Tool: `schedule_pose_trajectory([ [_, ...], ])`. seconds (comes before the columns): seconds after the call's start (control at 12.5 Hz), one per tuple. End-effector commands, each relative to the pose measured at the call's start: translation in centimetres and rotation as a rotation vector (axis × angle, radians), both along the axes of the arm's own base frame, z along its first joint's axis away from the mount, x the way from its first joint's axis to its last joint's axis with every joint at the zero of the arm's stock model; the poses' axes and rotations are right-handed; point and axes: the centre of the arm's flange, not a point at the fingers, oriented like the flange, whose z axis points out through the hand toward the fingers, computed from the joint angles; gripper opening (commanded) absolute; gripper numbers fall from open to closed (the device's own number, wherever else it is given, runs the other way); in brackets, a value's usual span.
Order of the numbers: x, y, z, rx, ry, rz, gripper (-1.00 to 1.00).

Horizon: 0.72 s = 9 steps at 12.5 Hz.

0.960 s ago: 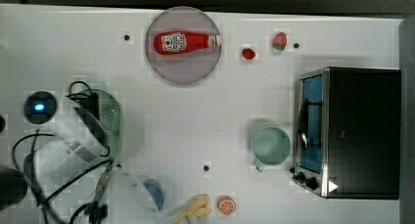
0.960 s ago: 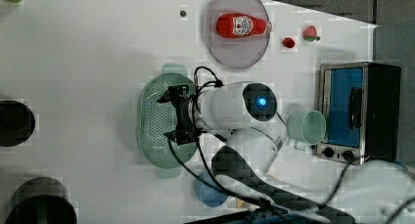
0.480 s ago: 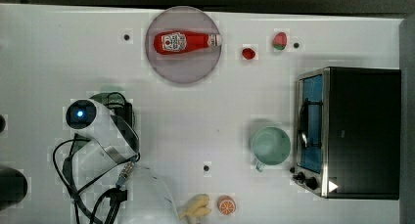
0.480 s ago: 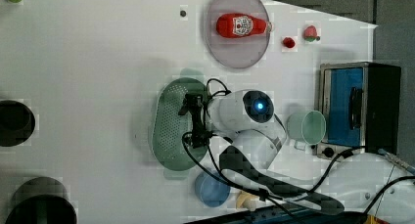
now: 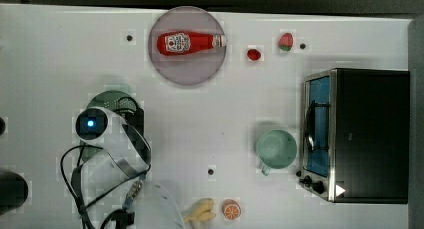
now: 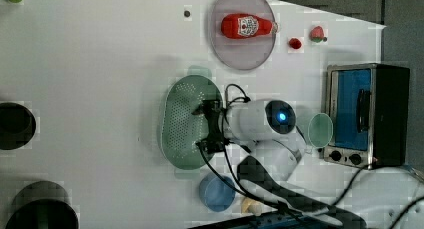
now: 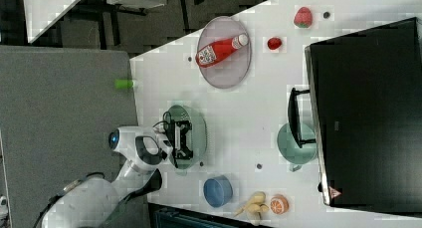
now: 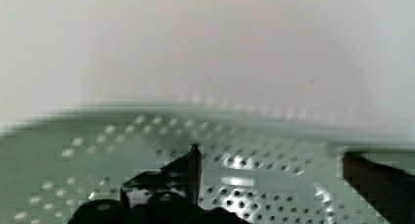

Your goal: Drag strainer left to right.

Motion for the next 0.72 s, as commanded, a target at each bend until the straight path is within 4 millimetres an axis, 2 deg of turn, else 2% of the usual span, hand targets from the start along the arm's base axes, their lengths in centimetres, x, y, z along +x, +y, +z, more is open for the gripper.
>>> schedule_pose_trajectory([
  [0.08, 1.6, -4.0, 2.3, 0.003, -0.060, -0.080, 1.00],
  [0.72, 2.3, -13.6, 1.3, -0.007, -0.087, -0.034, 1.00],
])
